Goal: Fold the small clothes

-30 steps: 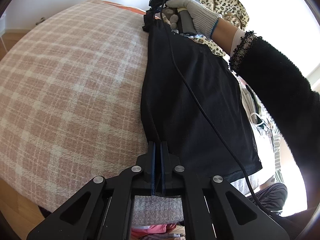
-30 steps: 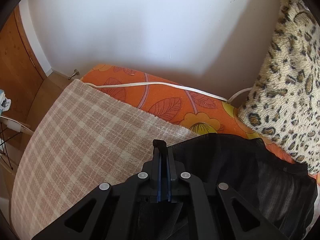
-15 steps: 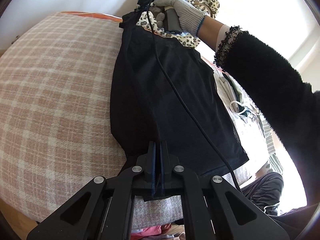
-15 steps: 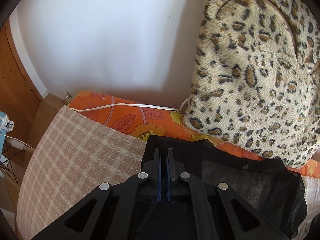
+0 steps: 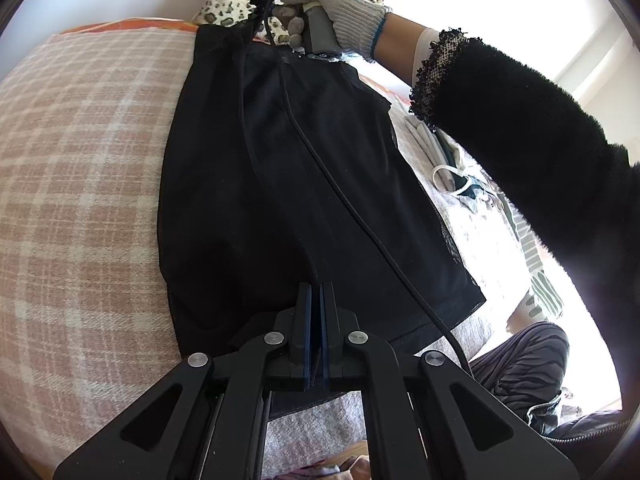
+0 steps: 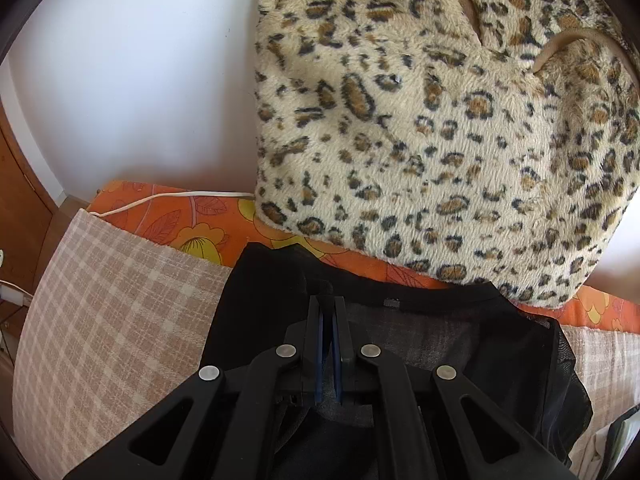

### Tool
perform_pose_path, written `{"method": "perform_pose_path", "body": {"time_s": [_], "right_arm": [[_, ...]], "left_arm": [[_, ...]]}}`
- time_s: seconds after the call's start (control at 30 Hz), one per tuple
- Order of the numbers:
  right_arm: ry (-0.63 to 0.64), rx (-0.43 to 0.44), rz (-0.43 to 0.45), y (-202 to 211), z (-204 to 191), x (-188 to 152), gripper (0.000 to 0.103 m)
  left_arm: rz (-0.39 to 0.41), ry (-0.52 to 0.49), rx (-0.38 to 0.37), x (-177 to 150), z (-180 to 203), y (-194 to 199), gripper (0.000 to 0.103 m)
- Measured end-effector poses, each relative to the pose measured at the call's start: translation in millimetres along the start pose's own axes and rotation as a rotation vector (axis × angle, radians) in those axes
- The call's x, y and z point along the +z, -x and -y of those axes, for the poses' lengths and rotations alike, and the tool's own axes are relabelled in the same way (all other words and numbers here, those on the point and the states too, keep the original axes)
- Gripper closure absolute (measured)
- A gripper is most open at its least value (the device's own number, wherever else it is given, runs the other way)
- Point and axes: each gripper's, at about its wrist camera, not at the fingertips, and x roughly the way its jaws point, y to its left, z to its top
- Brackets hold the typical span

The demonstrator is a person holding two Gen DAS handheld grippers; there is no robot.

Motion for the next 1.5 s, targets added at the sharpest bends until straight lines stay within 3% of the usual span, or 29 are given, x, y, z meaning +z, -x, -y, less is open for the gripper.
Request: {"method": "perform_pose_path", "body": {"time_s": [0.4,0.47,0.53,0.57,0.63,0.93,1.07,1.27,1.4,1.5], "right_arm": [[-0.007,-0.029,-0.003,-3,24,-11,0.102],[-0.004,-0.041,-0.011,-7,25,-13,0.101],[-0.013,-0.037,-0.023,-8,26,-13,0.094],[-0.020,-0.034,-0.036,-10,28,-13,0.077],[-0.023,-0.051,-0.045,-9,32,-15,0.068],[-0.065,-0.002,0.013,63,64,-36,0.067],[-0.071,0.064,0.042,109,66,-63,0.067],[-0.057,0.148,0.054,164,75,-124,0.067],[-0.051,0.206,0.034,189,77,-176,0.067],[-0.034,0.251,0.010,206,72,-219,0.066]], "left_arm": [[-0.067,-0.040,-0.068,1,25,-25,0.100],[-0.088,-0.044,-0.074,1,28,-29,0.089],[-0.096,-0.049,-0.089,0,34,-32,0.085],[-0.100,-0.056,-0.097,-1,36,-32,0.082],[-0.108,-0.074,-0.102,-3,42,-32,0.076],[-0.072,-0.085,-0.119,-16,45,-4,0.073],[-0.025,-0.074,-0.120,-24,37,19,0.073],[0.060,-0.033,-0.003,-30,10,38,0.073],[0.039,0.062,0.031,-36,-11,29,0.073],[-0.005,0.123,0.006,-40,-24,19,0.073]]}}
